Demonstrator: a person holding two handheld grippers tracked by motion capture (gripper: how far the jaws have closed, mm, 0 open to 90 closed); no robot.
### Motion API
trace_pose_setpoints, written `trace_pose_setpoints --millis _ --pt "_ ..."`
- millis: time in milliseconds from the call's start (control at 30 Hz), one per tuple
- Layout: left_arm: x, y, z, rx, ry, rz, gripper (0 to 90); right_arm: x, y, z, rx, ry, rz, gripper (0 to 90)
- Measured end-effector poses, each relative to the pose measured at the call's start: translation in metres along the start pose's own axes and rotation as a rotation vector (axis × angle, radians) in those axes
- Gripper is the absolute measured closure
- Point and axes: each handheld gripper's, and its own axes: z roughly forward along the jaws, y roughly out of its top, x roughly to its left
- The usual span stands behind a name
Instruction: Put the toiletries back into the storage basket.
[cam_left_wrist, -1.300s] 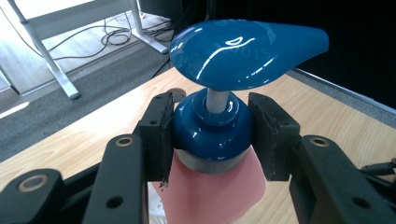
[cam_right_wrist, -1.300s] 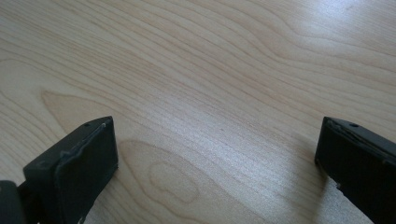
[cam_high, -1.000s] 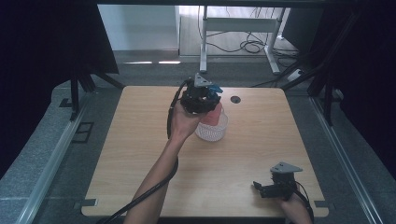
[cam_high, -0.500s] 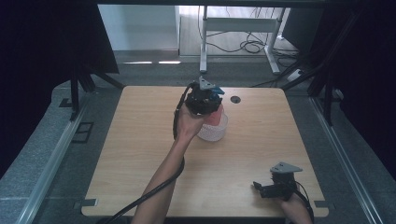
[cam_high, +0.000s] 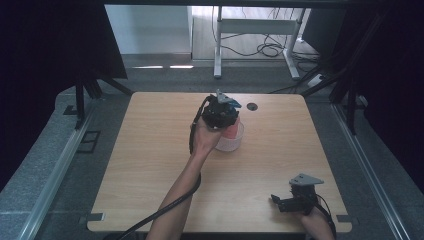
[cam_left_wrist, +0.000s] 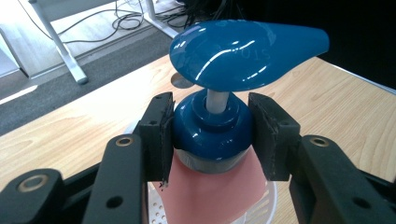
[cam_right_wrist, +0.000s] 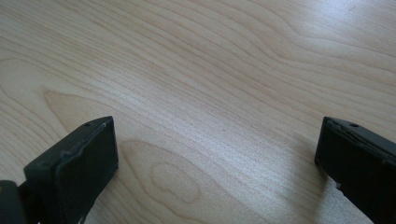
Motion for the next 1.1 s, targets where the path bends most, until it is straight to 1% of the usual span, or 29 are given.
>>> trace_pose_setpoints --millis 667,933,1033,1100 --pt "0.002 -0.026 0.021 0.034 0.012 -0.035 52.9 0.0 0.0 0.0 0.001 0.002 0.0 0.0" --pt "0.002 -0.035 0.029 0.049 0.01 -0.047 52.9 0.0 0.0 0.0 0.001 0.003 -0.001 0.0" --pt "0.003 -0.038 0.031 0.039 0.006 -0.063 52.9 0.0 0.0 0.0 0.001 0.003 -0.002 0.0" --pt "0.004 -0.038 0.03 0.038 0.002 -0.064 52.8 0.0 0.0 0.0 0.001 0.004 -0.002 0.0"
